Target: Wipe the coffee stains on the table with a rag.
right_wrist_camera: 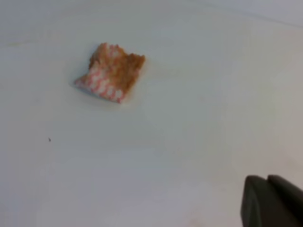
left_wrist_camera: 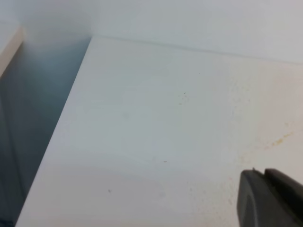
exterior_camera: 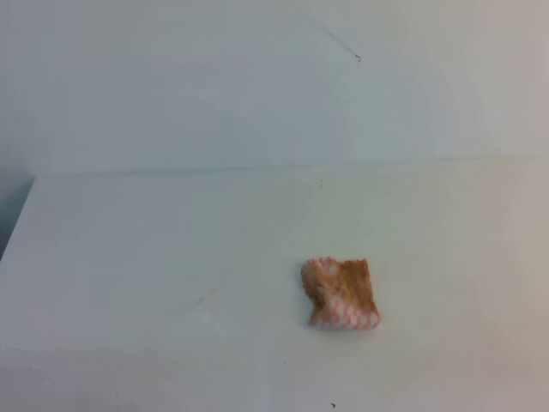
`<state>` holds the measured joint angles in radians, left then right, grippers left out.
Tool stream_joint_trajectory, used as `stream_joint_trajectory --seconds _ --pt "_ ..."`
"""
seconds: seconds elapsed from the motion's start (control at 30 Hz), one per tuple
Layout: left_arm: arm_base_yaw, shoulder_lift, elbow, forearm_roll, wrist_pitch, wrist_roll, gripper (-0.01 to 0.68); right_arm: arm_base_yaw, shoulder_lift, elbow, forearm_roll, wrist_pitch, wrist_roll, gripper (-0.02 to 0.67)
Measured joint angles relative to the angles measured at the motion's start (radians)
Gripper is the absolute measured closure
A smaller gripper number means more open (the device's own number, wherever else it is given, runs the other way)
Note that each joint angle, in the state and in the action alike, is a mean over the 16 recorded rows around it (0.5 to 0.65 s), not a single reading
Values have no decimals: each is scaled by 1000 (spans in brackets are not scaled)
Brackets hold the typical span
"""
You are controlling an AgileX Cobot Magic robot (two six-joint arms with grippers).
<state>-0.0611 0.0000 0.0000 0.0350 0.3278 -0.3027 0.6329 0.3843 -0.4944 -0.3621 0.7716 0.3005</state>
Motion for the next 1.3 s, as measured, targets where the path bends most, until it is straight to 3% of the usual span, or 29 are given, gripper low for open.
stream_joint_trajectory --seconds 0.53,0.7,0.9,1.3 --pt "0 0 0 0 0 0 674 -3 -113 55 65 -27 -5 651" --pt "0 0 0 0 0 0 674 -44 -119 60 61 -44 -12 651" --pt "0 0 0 0 0 0 674 -169 -143 87 57 -126 -25 651" --pt "0 0 0 0 0 0 674 -563 -303 308 62 -446 -36 651"
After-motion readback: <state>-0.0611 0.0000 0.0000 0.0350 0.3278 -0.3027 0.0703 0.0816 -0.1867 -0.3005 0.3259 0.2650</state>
